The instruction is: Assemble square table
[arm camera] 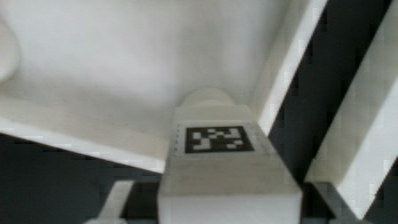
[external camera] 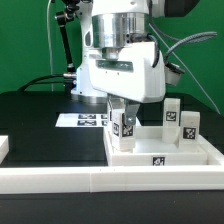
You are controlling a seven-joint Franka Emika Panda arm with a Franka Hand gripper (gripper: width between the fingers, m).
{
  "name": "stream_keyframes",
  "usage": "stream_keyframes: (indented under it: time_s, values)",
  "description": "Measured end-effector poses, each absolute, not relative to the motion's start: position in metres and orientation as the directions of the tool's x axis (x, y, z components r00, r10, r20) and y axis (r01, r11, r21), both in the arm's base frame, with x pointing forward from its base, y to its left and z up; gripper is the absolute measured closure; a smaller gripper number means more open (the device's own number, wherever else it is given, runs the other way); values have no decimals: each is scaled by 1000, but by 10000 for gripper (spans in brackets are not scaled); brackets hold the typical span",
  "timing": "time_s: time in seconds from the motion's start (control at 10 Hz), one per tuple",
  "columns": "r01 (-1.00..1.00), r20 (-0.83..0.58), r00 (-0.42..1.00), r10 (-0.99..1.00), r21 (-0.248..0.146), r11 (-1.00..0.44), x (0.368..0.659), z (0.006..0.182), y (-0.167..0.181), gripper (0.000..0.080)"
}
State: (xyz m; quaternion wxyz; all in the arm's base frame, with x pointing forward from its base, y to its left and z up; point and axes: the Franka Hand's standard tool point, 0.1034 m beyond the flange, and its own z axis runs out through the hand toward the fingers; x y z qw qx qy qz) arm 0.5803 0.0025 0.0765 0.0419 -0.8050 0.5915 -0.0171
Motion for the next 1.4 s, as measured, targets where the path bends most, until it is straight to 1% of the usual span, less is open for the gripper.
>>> stream_keyframes:
  time_s: [0.2, 0.3, 0.4, 0.5, 0.6, 0.7, 0.9, 1.0, 1.1, 1.2, 1.4]
  values:
    - [-948, -22, 308, -951, -88, -305, 580, 76, 3, 506]
    - [-938, -19, 339, -941, -89, -336, 580, 76, 3, 282]
    - [-934, -17, 348, -937, -91, -346, 580, 76, 5, 192]
    - [-902, -9, 424, -905, -91, -422, 580, 76, 7, 192]
    - [-845, 2, 529, -849, -93, -527, 580, 76, 9, 158]
    - [-774, 15, 628, -778, -94, -626, 581, 76, 9, 152]
    - [-639, 31, 765, -644, -90, -764, 581, 76, 11, 150]
    - [-537, 41, 840, -541, -86, -839, 581, 76, 8, 150]
    - [-462, 47, 883, -467, -82, -883, 580, 75, 3, 150]
    - [-363, 57, 929, -367, -69, -929, 580, 76, 4, 150]
    - [-282, 63, 956, -285, -65, -957, 581, 76, 7, 150]
